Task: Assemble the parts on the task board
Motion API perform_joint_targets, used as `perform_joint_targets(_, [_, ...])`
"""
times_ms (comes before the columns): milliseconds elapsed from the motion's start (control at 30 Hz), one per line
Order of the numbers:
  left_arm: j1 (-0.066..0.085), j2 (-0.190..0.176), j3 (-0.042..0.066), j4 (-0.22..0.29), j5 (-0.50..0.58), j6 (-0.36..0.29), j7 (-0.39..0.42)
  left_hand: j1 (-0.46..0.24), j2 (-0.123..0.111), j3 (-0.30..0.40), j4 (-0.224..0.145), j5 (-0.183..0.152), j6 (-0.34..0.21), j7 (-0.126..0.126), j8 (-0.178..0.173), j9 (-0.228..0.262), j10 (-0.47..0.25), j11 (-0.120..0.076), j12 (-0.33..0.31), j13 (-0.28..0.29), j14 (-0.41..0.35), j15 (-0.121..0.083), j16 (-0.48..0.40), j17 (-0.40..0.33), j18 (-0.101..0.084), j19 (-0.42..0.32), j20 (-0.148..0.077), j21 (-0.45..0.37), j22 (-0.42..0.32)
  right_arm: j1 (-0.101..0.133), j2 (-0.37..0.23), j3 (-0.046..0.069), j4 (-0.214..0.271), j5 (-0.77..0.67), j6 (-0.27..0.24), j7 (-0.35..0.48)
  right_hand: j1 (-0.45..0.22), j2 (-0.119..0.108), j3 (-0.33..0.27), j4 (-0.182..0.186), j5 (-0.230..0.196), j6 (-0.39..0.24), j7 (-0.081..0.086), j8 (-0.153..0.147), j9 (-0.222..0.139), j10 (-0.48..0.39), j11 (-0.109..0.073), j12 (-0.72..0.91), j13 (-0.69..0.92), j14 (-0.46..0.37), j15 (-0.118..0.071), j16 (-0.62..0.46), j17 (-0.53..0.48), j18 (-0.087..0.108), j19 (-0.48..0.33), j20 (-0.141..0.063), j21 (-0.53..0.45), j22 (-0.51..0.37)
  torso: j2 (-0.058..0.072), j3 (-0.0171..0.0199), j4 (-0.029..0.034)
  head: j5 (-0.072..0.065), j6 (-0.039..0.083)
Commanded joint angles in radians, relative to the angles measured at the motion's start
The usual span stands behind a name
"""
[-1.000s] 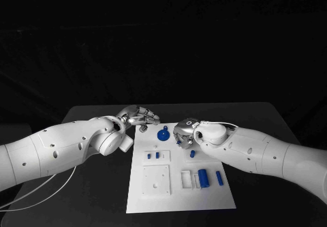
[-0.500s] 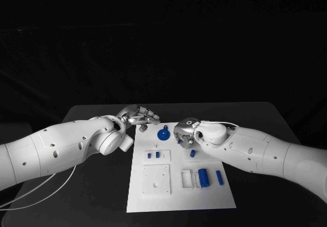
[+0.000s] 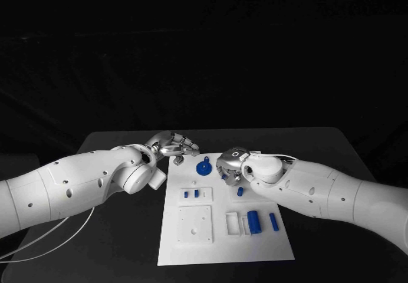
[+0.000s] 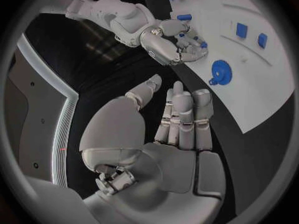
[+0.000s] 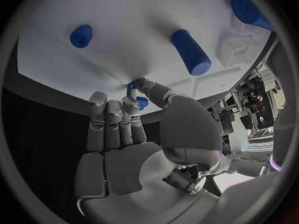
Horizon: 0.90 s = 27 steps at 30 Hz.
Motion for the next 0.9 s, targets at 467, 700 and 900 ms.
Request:
perform_joint_targets(467, [0.002, 0.000, 0.000, 0.001, -0.028, 0.005, -0.013, 0.002, 0.000, -0.005, -0.006, 0.003, -0.003, 0.009, -0.001, -0.002, 0.028, 0.019, -0.008, 0.005, -0.008, 0.002, -0.004, 0.003, 0.054, 0.003, -0.008, -0.006, 0.001, -0.011, -0.046, -0.004, 0.076, -0.029, -0.124, -0.083, -0.021, -0.023, 0.015, 0.006, 0.083, 0.042, 0.012, 0.010, 0.008, 0.034, -0.007, -0.001, -0.003, 0.034, -0.011, -0.001, -0.004, 0.045, 0.034, -0.012, 0.010, -0.001, 0.000, -0.0003, 0.0002, -0.001, 0.003])
perform_joint_targets(700, [0.002, -0.002, 0.000, 0.005, -0.003, 0.003, -0.034, -0.009, -0.004, -0.010, 0.001, -0.002, 0.004, 0.007, 0.004, -0.001, 0.033, 0.018, -0.009, 0.007, -0.007, 0.001, -0.004, 0.004, 0.053, 0.003, -0.008, -0.006, 0.001, -0.011, -0.062, 0.009, 0.107, -0.014, -0.156, -0.114, -0.017, -0.030, 0.026, 0.013, 0.070, 0.044, 0.012, 0.010, 0.009, 0.037, -0.008, -0.004, -0.004, 0.037, -0.012, -0.004, -0.004, 0.045, 0.038, -0.013, 0.011, -0.001, 0.000, -0.0004, 0.0001, 0.000, 0.005])
perform_joint_targets(900, [0.002, -0.002, -0.001, 0.011, 0.022, -0.007, -0.068, -0.024, -0.017, -0.015, 0.013, -0.007, 0.008, 0.006, 0.007, -0.001, 0.036, 0.016, -0.015, 0.011, -0.006, 0.000, -0.005, 0.006, 0.054, 0.004, -0.009, -0.007, 0.001, -0.011, -0.079, 0.027, 0.136, 0.040, -0.187, -0.135, -0.014, -0.037, 0.036, 0.020, 0.061, 0.045, 0.011, 0.009, 0.009, 0.040, -0.008, -0.006, -0.003, 0.039, -0.012, -0.006, -0.005, 0.045, 0.040, -0.013, 0.011, -0.002, 0.000, -0.0004, -0.0006, 0.001, 0.008])
